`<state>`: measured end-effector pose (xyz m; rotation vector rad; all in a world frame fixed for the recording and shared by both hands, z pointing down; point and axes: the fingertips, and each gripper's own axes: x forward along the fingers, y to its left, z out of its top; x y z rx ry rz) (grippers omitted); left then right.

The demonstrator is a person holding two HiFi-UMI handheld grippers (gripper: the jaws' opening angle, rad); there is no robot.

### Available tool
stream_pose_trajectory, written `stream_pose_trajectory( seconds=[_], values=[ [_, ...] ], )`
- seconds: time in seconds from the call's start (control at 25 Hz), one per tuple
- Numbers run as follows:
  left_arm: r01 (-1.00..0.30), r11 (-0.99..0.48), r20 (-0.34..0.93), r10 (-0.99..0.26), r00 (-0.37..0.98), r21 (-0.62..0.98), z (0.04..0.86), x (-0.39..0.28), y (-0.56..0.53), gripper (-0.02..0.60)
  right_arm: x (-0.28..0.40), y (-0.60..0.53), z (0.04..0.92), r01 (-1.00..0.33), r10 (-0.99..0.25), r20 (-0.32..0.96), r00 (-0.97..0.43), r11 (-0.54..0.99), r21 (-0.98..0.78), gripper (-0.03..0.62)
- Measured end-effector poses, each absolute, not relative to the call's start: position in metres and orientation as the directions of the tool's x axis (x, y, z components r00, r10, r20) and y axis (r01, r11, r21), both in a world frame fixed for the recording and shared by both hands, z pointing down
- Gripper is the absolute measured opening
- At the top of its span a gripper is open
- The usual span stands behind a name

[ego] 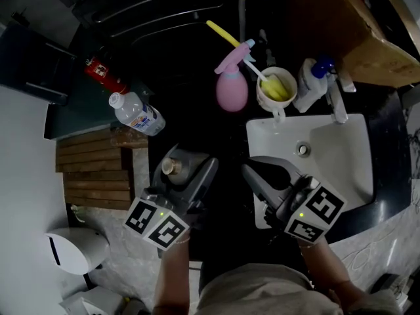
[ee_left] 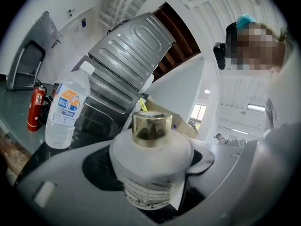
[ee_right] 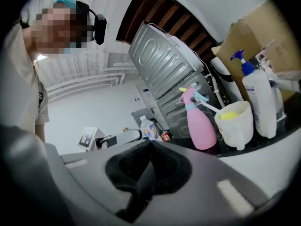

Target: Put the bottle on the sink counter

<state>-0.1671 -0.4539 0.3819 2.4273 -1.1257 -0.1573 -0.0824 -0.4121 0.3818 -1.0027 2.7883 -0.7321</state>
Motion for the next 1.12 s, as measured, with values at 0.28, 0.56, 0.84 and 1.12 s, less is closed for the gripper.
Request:
stream_pose_trajectory(
  seconds=[0.28,0.56,0.84,1.12],
  values=[
    [-0.731,-0.569,0.147,-0.742,0.654,0.377,0.397,-0.155,-0.486,0.348,-0.071,-0.428,0.391,-0.586,-0.632,0.086,-0.770,0.648,-0.487,0.003],
    [-0.778,-0.555,0.228,-0.750,0.621,0.294,0.420,-0.149,-0.512,0.348,-0.070,-0.438,0.404,-0.569,-0.626,0.087,-0.775,0.632,-0.526,0.003],
    [-0.802,-0.555,0.333,-0.730,0.597,0.223,0.447,-0.147,-0.527,0.348,-0.065,-0.446,0.411,-0.570,-0.625,0.099,-0.775,0.622,-0.538,0.003],
    [-0.805,-0.565,0.420,-0.697,0.582,0.180,0.470,-0.144,-0.531,0.348,-0.059,-0.448,0.418,-0.586,-0.638,0.115,-0.761,0.601,-0.544,0.003]
  ],
)
